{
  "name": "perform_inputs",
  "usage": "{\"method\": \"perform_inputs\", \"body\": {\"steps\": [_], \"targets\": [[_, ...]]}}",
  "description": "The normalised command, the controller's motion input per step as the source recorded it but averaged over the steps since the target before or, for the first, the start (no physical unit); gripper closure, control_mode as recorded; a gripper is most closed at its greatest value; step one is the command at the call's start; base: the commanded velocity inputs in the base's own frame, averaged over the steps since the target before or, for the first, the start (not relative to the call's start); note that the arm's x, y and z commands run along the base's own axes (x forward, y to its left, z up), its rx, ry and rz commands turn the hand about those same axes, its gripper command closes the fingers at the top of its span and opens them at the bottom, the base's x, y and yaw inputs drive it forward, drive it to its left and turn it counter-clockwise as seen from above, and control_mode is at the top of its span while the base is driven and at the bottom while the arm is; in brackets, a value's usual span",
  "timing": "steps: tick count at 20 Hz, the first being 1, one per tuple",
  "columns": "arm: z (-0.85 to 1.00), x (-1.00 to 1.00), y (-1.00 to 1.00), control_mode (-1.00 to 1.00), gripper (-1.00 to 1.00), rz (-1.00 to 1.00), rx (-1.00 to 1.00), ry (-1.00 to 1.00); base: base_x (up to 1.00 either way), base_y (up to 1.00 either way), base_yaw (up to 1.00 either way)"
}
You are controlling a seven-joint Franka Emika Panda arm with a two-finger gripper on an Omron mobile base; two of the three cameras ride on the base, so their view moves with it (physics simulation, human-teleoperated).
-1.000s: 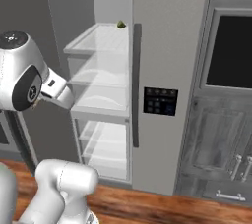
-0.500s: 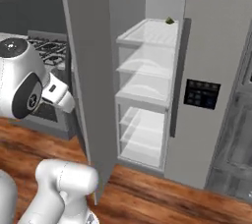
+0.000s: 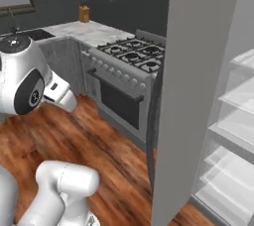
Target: Take the fish from the fridge and place it on the digital scale on the counter by the fridge. Wait a few seconds for a reading, then move it to the plate on the dining counter.
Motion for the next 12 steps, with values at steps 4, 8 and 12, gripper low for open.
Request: {"method": "perform_inputs", "body": {"steps": [4,8,12], "targets": [[0.00,0.00,0.00,1.00,1.00,0.00,0.00,0.00,0.61,0.75,0.04],[0.00,0.00,0.00,1.00,1.00,0.00,0.00,0.00,0.68,0.78,-0.45],[0.00,0.00,0.00,1.00,1.00,0.00,0.00,0.00,0.62,0.73,-0.67]]}}
